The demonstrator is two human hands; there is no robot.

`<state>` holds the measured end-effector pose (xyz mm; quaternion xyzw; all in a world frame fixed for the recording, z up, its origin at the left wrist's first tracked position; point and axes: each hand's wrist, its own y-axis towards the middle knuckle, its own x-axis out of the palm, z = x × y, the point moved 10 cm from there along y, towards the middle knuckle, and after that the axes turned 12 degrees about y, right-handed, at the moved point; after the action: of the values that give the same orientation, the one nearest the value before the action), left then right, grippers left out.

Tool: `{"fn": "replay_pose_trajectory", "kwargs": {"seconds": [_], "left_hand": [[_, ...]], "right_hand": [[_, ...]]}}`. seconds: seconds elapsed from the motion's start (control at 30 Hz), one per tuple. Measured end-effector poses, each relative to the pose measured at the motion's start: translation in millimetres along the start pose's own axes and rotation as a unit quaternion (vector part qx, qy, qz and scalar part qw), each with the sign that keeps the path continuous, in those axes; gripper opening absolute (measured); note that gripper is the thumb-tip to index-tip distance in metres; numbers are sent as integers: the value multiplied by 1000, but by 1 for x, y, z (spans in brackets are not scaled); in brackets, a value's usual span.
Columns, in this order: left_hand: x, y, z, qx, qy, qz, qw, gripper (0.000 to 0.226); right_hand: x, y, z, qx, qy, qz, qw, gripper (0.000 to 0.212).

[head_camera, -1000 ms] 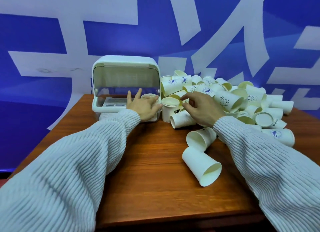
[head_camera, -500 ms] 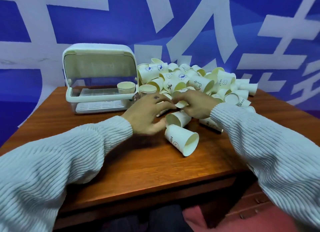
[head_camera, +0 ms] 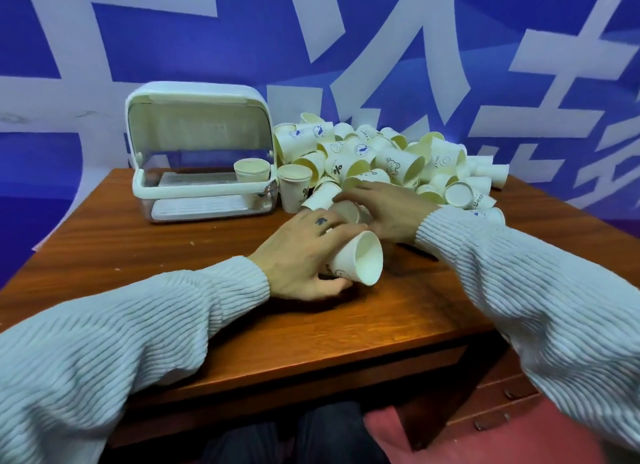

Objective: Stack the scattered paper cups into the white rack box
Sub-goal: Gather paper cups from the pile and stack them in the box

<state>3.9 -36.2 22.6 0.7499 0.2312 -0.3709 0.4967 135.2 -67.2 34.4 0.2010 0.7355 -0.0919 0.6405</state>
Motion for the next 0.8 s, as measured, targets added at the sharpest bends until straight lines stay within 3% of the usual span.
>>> {"fn": "replay_pose_trajectory", "kwargs": {"seconds": [0.1, 0.2, 0.4, 0.6, 0.8], "left_hand": [[-32, -11, -51, -135, -75, 99, 983, 76], [-52, -32, -116, -286, -139, 183, 930, 75], [-59, -75, -213, -483, -188, 248, 818, 66], [-46, -90, -258, -534, -250, 291, 753, 61], [-26, -102, -269, -556, -265, 320, 720, 62]], "right_hand": [[-29, 12, -2, 15, 143, 92, 985, 81], [-48, 33, -15, 14, 251, 186, 950, 85], [-59, 98, -42, 50, 293, 253, 921, 73], [-40, 159, -49, 85, 289, 234, 924, 75], [4, 194, -63, 83, 176, 98, 976, 68]]}}
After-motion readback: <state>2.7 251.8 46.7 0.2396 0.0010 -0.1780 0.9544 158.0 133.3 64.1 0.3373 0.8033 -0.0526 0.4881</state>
